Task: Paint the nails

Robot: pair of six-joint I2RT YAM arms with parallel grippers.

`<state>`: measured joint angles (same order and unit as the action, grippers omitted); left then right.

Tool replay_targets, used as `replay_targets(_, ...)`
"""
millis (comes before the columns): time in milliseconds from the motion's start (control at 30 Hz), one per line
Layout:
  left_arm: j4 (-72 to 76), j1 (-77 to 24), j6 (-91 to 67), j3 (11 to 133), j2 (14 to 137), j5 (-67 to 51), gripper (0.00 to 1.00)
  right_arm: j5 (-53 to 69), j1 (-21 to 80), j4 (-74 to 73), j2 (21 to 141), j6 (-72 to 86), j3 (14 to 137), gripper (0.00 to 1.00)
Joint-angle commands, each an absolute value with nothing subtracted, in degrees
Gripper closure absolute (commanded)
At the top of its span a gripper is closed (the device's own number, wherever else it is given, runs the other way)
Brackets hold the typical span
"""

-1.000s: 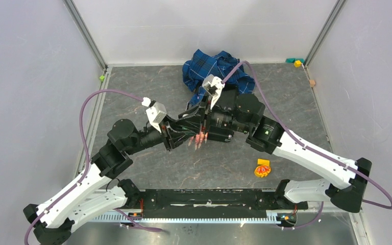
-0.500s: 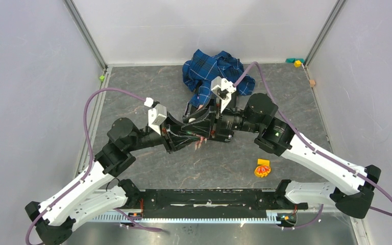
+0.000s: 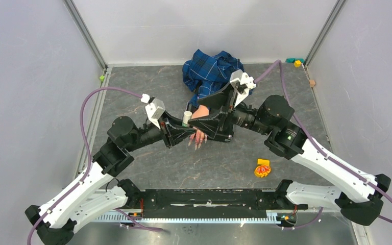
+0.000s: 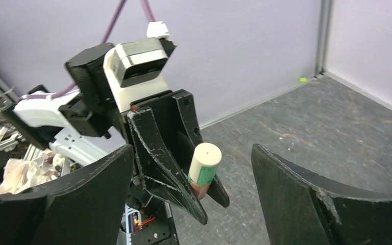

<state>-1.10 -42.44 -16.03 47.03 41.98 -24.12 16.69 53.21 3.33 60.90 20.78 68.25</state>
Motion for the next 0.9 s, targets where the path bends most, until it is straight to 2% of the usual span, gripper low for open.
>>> replay_targets(0,-4.2,-42.0,-16.3,48.1,41.3,-14.7,0.98,10.3,53.0,2.1,61.9,23.8,68.0,0.14)
replay_targets(333,-5.6,-40.7,-17.3,48.5,41.9,-11.5,0.98,14.2,53.2,4.8,66.4,27.6,68.1,0.28)
replay_targets(867,-4.6,-40.0,-18.0,48.2,42.7,-13.5,0.98,16.6,54.0,5.9,70.9,28.9,69.4,0.36)
